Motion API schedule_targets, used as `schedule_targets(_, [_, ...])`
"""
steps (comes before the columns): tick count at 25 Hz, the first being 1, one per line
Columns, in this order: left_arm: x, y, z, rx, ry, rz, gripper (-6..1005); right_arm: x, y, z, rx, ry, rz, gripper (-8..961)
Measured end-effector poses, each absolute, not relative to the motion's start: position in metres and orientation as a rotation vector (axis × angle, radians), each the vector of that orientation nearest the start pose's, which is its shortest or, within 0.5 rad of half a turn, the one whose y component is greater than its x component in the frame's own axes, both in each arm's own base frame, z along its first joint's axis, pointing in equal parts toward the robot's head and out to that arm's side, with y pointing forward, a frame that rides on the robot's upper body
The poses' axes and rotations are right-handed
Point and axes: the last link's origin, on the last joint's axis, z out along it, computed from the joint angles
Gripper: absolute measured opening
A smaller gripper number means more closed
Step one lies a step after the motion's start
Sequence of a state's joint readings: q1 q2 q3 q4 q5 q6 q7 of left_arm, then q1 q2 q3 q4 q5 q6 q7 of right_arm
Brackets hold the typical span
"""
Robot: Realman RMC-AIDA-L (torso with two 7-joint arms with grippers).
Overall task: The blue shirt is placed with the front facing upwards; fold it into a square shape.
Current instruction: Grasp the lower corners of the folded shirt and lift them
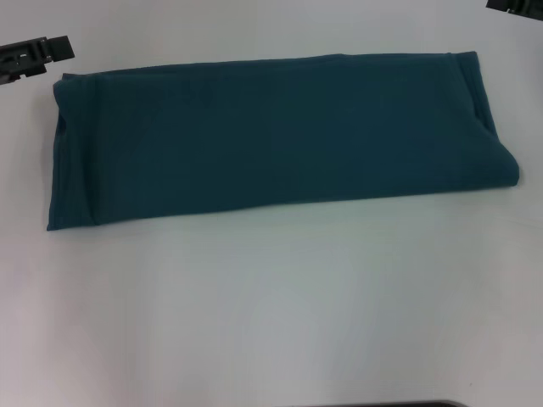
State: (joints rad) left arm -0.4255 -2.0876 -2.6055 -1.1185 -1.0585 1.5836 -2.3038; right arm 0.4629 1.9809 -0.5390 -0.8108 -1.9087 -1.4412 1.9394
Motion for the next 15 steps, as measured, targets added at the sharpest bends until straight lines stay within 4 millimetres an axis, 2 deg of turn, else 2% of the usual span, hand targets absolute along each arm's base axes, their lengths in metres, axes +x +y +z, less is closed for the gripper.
schedule_targets(10, [-0.2795, 0.3317, 0.0925, -2.184, -1.479, -0.770, 765, 0.3016, 0.3554, 0.1042, -2.165, 1.209, 0.858, 910])
schedule_targets(15, [-0.2762, 0.3323, 0.0878, -2.203, -1.469, -0.773, 766, 0.2956, 0.3572, 0.1039, -2.192, 1.198, 0.866, 907])
